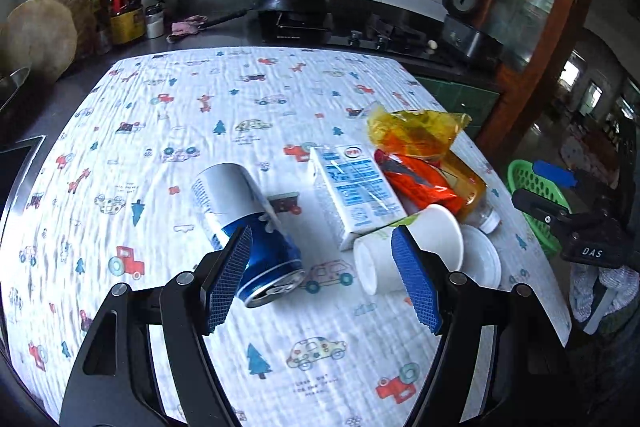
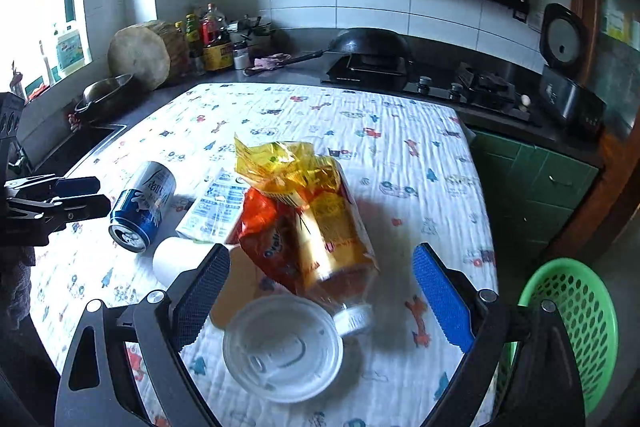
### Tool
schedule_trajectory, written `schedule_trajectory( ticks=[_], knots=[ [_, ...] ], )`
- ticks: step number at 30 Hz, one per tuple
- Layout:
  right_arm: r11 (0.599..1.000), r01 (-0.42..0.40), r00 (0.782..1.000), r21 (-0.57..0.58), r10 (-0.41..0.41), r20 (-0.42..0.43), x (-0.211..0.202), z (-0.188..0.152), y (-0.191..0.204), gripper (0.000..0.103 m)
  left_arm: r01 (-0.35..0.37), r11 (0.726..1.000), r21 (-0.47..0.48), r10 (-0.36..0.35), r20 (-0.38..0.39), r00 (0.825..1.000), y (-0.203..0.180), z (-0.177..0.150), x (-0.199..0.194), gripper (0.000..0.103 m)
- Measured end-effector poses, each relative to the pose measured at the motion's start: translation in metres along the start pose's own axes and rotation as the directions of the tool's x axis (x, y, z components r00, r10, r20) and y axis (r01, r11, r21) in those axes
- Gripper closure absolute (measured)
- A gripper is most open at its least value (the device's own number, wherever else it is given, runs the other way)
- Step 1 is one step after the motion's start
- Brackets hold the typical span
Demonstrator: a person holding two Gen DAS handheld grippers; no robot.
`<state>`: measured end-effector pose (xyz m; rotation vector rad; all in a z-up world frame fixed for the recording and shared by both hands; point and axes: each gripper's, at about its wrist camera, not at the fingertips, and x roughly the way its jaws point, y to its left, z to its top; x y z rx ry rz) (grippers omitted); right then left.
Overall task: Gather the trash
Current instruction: 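Grasp the blue can with the left tool while the right tool grasps the snack bag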
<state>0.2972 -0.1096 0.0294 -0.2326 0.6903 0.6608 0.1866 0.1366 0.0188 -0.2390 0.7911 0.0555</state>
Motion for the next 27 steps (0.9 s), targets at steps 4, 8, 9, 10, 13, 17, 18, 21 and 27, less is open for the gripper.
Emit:
schedule_trajectory(
  ticks=[4,8,9,10,13,17,18,21,27],
  knots=[
    [0.998,-0.022,1.0,-0.066,0.021,-0.023,0.03,0.023,0.012,0.013,-0.017,0.999,-0.043,0.017,-0.009,1.0,0.02,0.0,0.006,0.029],
    [0.99,-0.042,0.997,-0.137,0.033,-0.063,0.059,0.042,0.021,0.013,-0.031,0.997,-0.068,0.03,-0.016,0.999,0.033,0.0,0.013,0.024],
    [0.987,-0.048,0.996,-0.151,0.037,-0.078,0.067,0.045,0.022,0.013,-0.033,0.997,-0.073,0.032,-0.02,0.999,0.036,0.0,0.015,0.024],
    [0.986,-0.047,0.996,-0.162,0.034,-0.084,0.073,0.047,0.023,0.013,-0.036,0.996,-0.079,0.034,-0.026,0.999,0.039,0.001,0.019,0.023],
    [0.976,-0.052,0.994,-0.21,0.029,-0.109,0.091,0.053,0.027,0.013,-0.037,0.994,-0.099,0.033,-0.038,0.999,0.046,0.003,0.026,0.02],
    [0.963,-0.05,0.99,-0.265,0.012,-0.142,0.111,0.058,0.031,0.012,-0.033,0.992,-0.121,0.027,-0.057,0.998,0.051,0.006,0.038,0.016],
    [0.962,-0.051,0.989,-0.269,0.012,-0.148,0.115,0.059,0.032,0.012,-0.03,0.991,-0.128,0.022,-0.063,0.998,0.051,0.006,0.041,0.016],
    [0.963,-0.058,0.987,-0.262,0.017,-0.158,0.122,0.061,0.03,0.012,-0.026,0.989,-0.147,0.015,-0.08,0.997,0.053,0.007,0.051,0.016],
    [0.965,-0.071,0.985,-0.253,0.027,-0.172,0.125,0.059,0.031,0.033,-0.028,0.981,-0.193,0.007,-0.107,0.994,0.058,0.009,0.065,0.015]
  ],
)
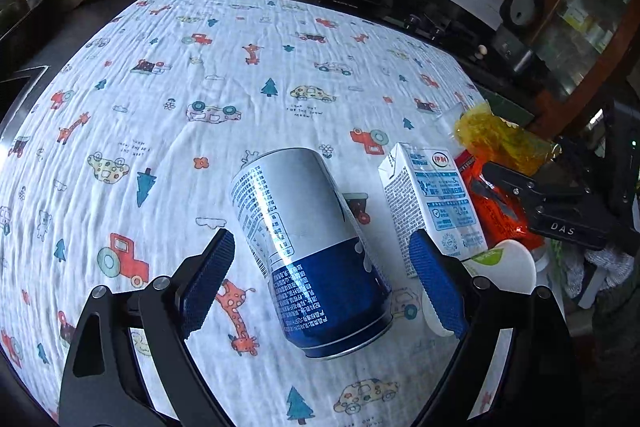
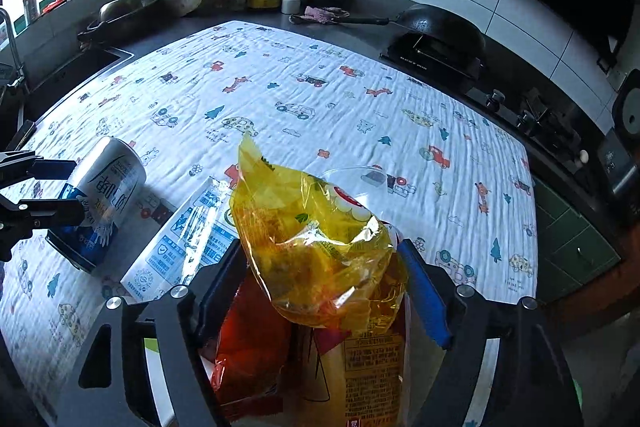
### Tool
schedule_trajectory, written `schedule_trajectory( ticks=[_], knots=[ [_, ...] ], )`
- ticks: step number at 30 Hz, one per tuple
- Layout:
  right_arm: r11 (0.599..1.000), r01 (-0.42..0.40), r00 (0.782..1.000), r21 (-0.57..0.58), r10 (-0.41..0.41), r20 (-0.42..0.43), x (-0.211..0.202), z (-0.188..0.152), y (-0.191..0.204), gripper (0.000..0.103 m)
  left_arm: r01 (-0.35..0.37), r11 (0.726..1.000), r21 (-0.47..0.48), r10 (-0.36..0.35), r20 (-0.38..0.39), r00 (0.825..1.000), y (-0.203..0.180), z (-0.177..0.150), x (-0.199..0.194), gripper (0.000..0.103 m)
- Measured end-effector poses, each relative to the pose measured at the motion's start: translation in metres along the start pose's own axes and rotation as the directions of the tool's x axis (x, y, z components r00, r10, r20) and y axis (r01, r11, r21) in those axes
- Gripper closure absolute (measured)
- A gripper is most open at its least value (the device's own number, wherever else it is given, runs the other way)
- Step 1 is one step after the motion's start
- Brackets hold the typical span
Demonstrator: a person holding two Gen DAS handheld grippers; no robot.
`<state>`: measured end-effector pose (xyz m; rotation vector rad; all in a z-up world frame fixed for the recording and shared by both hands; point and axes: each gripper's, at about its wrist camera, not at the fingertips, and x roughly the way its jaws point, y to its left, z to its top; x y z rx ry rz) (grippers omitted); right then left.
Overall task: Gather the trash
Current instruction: 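Grasp the blue can with the left tool while the right tool grasps the snack bag, then carry the blue can and yellow bag to the green basket and release both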
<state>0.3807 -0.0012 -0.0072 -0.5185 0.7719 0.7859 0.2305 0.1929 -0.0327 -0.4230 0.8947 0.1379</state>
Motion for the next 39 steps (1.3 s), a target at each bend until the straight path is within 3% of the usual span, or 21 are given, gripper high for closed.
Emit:
schedule_trajectory(
  ticks=[9,14,20,32,39],
  knots=[
    [1.0,-0.017,1.0,0.018,0.016,0.026,-0.006,-0.006,0.004,0.054,-0.01,0.997,-0.075,0.008,-0.036,0.999,0.008,0.005,0.019,0.015],
    [0.999,-0.035,0.998,0.032,0.034,0.044,-0.011,-0.01,0.007,0.056,0.01,0.995,-0.102,-0.015,-0.051,0.999,0.01,0.004,0.027,0.018],
    [0.995,-0.063,0.994,0.079,0.055,0.09,-0.024,-0.014,0.005,0.057,0.03,0.994,-0.11,-0.037,-0.059,0.998,0.011,0.004,0.031,0.032],
    [0.978,-0.124,0.976,0.168,0.09,0.196,-0.065,-0.025,0.002,0.058,0.005,0.996,-0.089,-0.014,-0.098,0.995,0.007,0.008,0.04,0.03],
    [0.96,-0.119,0.97,0.255,0.058,0.235,-0.092,-0.048,-0.013,0.058,0.015,0.999,-0.052,-0.019,-0.084,0.996,0.001,0.006,0.035,0.033]
  ],
)
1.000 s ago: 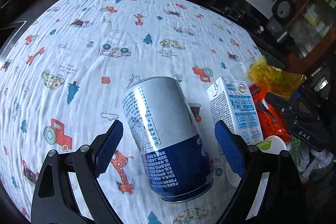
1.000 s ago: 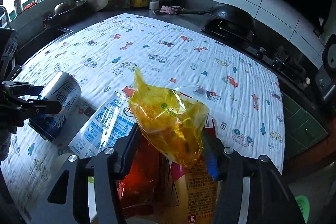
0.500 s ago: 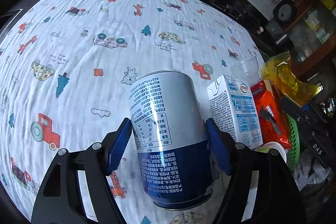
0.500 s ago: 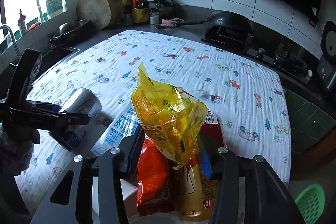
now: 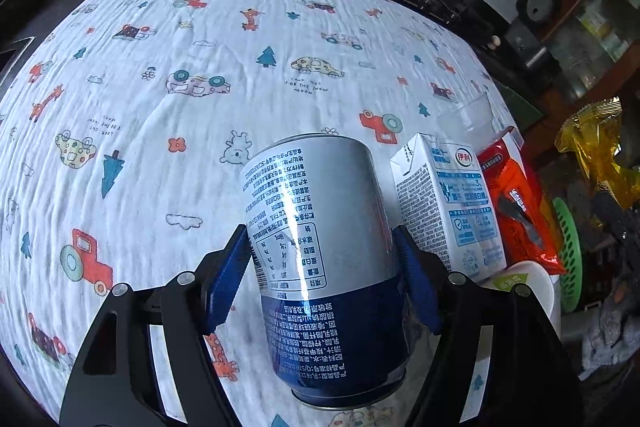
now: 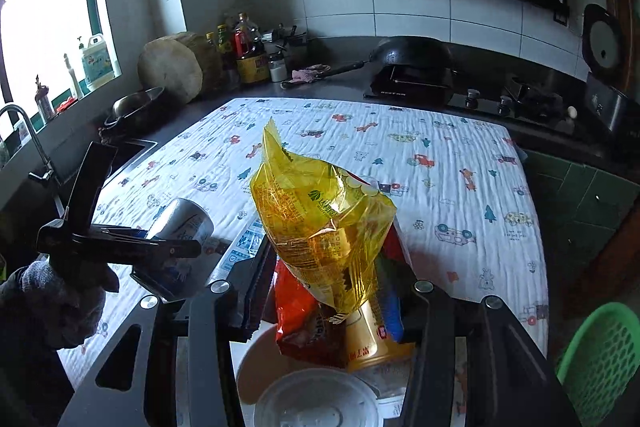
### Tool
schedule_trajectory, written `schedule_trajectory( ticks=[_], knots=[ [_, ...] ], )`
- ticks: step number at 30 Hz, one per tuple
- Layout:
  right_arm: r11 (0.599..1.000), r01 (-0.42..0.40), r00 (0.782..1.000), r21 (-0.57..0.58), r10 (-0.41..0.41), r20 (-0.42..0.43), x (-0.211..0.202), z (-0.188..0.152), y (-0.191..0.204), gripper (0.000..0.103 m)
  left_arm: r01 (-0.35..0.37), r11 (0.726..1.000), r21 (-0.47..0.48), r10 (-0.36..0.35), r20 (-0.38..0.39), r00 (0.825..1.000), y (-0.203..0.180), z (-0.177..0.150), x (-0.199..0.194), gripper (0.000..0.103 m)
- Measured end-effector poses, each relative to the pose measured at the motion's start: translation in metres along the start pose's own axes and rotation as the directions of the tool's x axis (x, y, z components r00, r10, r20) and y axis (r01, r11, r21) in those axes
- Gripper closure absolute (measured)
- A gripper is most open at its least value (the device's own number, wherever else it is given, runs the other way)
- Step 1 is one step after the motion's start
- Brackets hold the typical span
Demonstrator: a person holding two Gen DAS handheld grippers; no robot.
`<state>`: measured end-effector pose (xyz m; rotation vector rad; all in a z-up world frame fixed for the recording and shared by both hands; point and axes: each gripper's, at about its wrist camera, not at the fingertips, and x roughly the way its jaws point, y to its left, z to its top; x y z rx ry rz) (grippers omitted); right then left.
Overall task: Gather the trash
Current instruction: 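Carry the blue can and yellow bag to the green basket and release both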
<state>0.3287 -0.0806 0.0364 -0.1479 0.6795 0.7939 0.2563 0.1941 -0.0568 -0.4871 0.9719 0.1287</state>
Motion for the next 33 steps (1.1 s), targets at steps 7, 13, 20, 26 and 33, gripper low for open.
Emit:
schedule_trajectory(
  ticks=[7,13,20,26,33],
  knots=[
    [0.989,0.092,0.995,0.114,-0.095,0.022,-0.041,-0.026,-0.043,0.058,0.049,0.997,0.061,-0.052,0.035,0.998,-0.019,-0.005,-0.031,0.033],
    [0.955,0.213,0.976,0.208,-0.22,0.01,-0.081,-0.059,-0.097,0.058,0.105,0.983,0.151,-0.114,0.054,0.992,-0.061,-0.006,-0.057,0.033],
    [0.865,0.392,0.917,0.314,-0.393,-0.063,-0.134,-0.111,-0.179,0.058,0.196,0.937,0.29,-0.215,0.034,0.976,-0.141,-0.009,-0.069,0.033],
    [0.779,0.494,0.867,0.386,-0.477,-0.146,-0.157,-0.155,-0.242,0.058,0.269,0.882,0.386,-0.284,-0.02,0.959,-0.217,-0.018,-0.06,0.033],
    [0.717,0.53,0.844,0.454,-0.498,-0.199,-0.159,-0.185,-0.289,0.054,0.328,0.821,0.467,-0.32,-0.1,0.942,-0.301,-0.028,-0.033,0.033]
  ],
)
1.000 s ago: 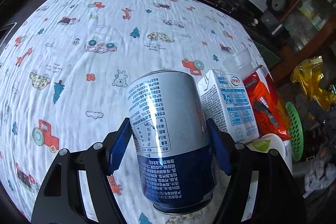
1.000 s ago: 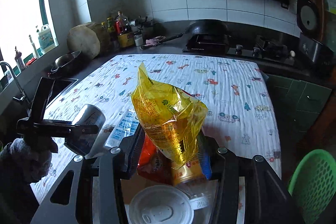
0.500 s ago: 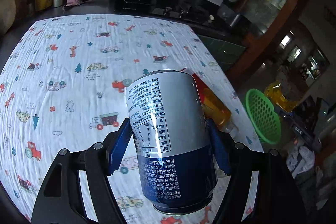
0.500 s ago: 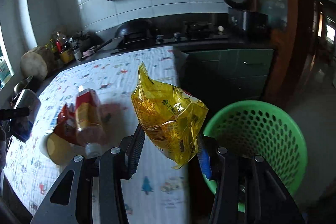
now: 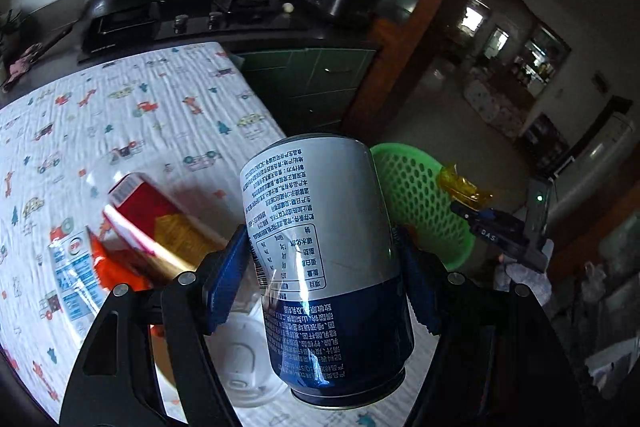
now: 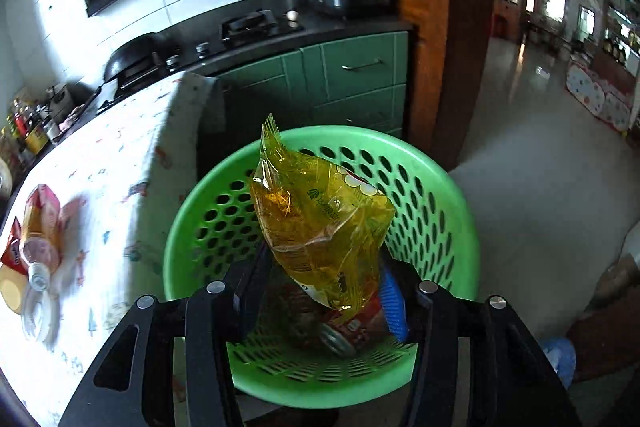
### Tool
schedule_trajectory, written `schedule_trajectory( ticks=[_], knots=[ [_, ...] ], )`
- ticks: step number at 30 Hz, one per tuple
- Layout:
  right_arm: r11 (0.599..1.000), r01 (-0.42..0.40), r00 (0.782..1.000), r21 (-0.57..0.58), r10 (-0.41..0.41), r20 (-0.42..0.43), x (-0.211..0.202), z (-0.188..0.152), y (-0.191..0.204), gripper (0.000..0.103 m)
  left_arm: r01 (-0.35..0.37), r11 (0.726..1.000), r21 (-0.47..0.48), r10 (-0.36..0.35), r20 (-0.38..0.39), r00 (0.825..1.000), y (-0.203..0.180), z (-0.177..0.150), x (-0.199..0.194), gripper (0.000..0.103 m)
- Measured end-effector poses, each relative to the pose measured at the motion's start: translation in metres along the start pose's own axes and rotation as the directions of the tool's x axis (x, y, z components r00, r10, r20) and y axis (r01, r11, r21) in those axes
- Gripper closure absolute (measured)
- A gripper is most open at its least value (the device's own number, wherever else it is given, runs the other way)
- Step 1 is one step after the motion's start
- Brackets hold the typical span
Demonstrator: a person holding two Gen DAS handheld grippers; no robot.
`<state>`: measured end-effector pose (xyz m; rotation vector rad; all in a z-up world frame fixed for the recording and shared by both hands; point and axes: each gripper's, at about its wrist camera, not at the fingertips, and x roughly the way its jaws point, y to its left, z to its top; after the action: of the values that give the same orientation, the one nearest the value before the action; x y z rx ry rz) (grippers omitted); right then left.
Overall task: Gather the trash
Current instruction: 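Carry the blue can and yellow bag to the green basket and release both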
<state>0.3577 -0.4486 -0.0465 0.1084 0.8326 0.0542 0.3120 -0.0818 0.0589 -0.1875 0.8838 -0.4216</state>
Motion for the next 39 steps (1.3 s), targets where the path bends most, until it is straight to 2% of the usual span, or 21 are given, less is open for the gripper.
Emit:
schedule_trajectory(
  ticks=[1,4,6,11,14,21,24,32,36,39],
  knots=[
    [1.0,0.007,1.0,0.004,-0.007,0.001,0.003,0.0,-0.004,0.054,0.005,1.0,0.01,-0.005,-0.008,1.0,-0.008,0.002,0.007,0.033],
    [1.0,0.017,1.0,0.014,-0.017,-0.006,0.014,0.002,-0.015,0.044,0.032,0.999,0.037,-0.03,-0.034,0.999,-0.032,0.011,0.028,0.033],
    [0.999,0.028,1.0,0.015,-0.028,-0.007,0.019,0.003,-0.02,0.031,0.046,0.997,0.057,-0.043,-0.05,0.998,-0.046,0.017,0.043,0.033],
    [1.0,0.02,1.0,0.009,-0.02,0.018,0.021,0.002,-0.03,0.022,0.066,0.993,0.093,-0.058,-0.092,0.994,-0.074,0.029,0.077,0.033],
    [0.999,0.032,0.998,-0.002,-0.032,0.053,0.013,-0.001,-0.033,0.021,0.093,0.989,0.115,-0.079,-0.119,0.99,-0.092,0.038,0.099,0.033],
    [0.999,0.031,0.992,0.027,-0.034,0.118,-0.017,-0.017,-0.053,0.021,0.109,0.981,0.163,-0.075,-0.201,0.977,-0.124,0.051,0.166,0.033],
    [0.998,0.027,0.991,0.048,-0.033,0.127,-0.025,-0.026,-0.064,0.02,0.121,0.978,0.171,-0.075,-0.253,0.964,-0.136,0.051,0.199,0.033],
    [0.995,0.015,0.992,0.098,-0.027,0.125,-0.034,-0.052,-0.081,0.02,0.097,0.976,0.196,-0.022,-0.352,0.936,-0.158,0.052,0.283,0.033],
    [0.995,0.031,0.992,0.1,-0.043,0.117,-0.035,-0.061,-0.085,0.02,0.092,0.975,0.201,-0.006,-0.394,0.919,-0.163,0.046,0.309,0.032],
    [0.993,0.03,0.992,0.114,-0.044,0.115,-0.036,-0.064,-0.089,0.02,0.092,0.977,0.195,-0.009,-0.393,0.92,-0.164,0.043,0.31,0.03]
  ],
)
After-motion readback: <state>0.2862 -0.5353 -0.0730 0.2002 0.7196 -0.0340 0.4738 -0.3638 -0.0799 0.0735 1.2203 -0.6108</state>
